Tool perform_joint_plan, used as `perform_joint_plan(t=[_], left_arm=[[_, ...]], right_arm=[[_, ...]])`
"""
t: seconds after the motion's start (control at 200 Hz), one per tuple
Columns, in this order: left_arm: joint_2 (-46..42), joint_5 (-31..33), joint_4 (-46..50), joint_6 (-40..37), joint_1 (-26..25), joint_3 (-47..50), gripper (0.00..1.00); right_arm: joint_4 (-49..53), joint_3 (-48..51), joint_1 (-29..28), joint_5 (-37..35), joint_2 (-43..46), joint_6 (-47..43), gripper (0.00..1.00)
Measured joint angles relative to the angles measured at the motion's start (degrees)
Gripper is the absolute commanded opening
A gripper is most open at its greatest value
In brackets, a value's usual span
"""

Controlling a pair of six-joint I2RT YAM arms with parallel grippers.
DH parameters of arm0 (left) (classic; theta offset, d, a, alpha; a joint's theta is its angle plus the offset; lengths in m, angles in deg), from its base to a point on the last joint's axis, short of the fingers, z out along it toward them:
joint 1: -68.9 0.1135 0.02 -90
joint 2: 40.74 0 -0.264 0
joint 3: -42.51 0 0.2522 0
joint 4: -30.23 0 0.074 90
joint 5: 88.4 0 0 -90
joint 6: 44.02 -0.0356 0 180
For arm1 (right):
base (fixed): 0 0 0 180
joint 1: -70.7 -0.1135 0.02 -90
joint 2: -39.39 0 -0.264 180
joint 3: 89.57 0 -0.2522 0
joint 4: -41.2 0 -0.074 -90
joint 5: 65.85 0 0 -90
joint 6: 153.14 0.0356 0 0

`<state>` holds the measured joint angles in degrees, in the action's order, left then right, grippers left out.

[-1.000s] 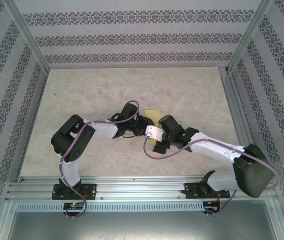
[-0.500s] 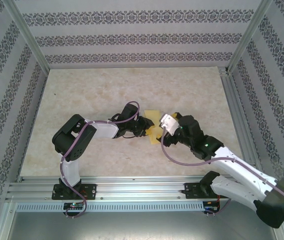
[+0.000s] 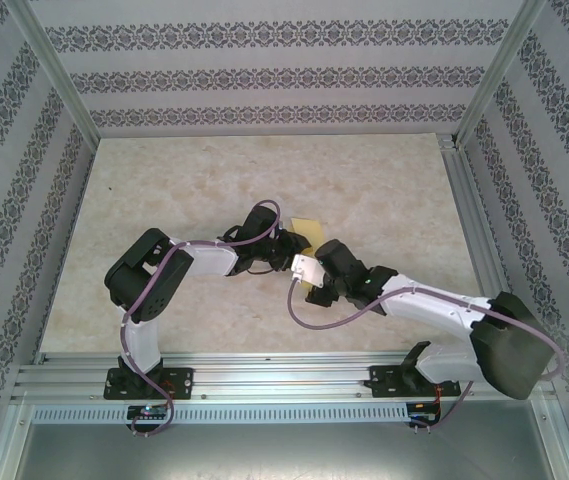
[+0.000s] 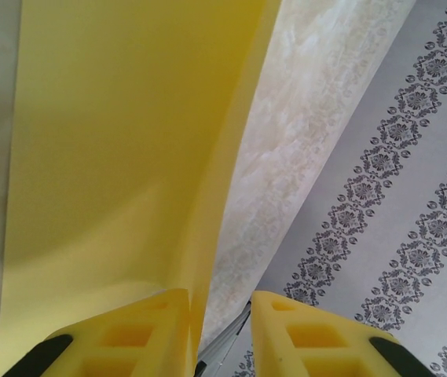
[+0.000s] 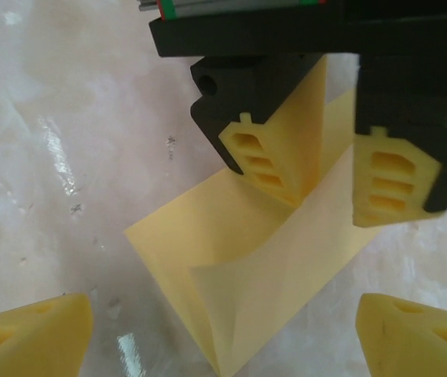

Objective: Fold a paper plane with a square sheet of paper (pick it up from the middle)
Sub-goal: Fold the triangle a second time at the center of the table.

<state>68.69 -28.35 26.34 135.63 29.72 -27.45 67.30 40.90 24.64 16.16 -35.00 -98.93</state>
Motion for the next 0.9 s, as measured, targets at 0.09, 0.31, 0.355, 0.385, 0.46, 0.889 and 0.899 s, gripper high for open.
perform_joint_plan(t=[0.09, 0.31, 0.355, 0.385, 0.46, 0.889, 0.899], left_arm=[[0.0, -0.1, -0.2, 0.3, 0.0, 0.0, 0.29], [0.0, -0.3, -0.6, 0.9, 0.0, 0.0, 0.29], [0.0, -0.3, -0.7, 0.9, 0.0, 0.0, 0.29], [0.0, -0.3, -0.8, 0.9, 0.0, 0.0, 0.29], [0.0, -0.3, -0.8, 0.9, 0.0, 0.0, 0.29], [0.0, -0.2, -0.8, 0.9, 0.0, 0.0, 0.29], [0.0, -0.2, -0.8, 0.9, 0.0, 0.0, 0.29]], right_arm=[[-2.9, 0.0, -0.3, -1.5, -3.3, -0.2, 0.86], [-8.5, 0.0, -0.5, -5.1, -6.6, 0.2, 0.71], [-8.9, 0.0, -0.5, -5.4, -6.6, 0.7, 0.67], [-9.2, 0.0, -0.4, -5.5, -6.6, 0.9, 0.64], [-9.6, 0.0, -0.4, -5.5, -6.3, 1.5, 0.57], [-3.8, 0.0, 1.2, 0.0, -1.7, 5.6, 0.17], [-3.7, 0.0, 1.3, 0.2, -1.7, 5.5, 0.15]])
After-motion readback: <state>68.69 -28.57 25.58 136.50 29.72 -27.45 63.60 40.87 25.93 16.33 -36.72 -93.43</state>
